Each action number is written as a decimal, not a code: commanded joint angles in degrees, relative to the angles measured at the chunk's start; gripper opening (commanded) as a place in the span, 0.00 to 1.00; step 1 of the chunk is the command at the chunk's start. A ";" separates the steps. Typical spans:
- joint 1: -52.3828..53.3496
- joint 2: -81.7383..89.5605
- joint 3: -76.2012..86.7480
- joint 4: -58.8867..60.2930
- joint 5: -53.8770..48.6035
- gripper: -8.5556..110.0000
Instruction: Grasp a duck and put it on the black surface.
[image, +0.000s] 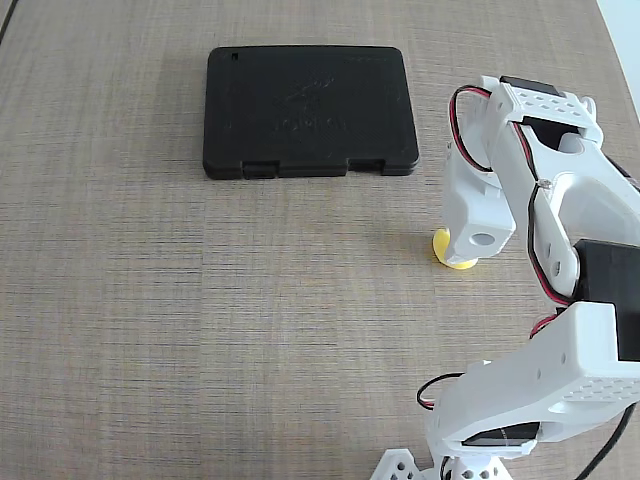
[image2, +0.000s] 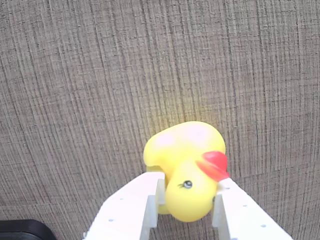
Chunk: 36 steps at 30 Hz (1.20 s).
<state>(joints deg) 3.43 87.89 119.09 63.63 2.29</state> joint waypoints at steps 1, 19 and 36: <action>0.18 0.35 -1.58 0.35 -0.26 0.09; -7.65 16.70 -18.19 14.77 0.09 0.10; -28.30 -15.64 -52.65 20.30 0.44 0.10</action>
<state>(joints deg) -24.08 77.34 72.07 83.67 2.29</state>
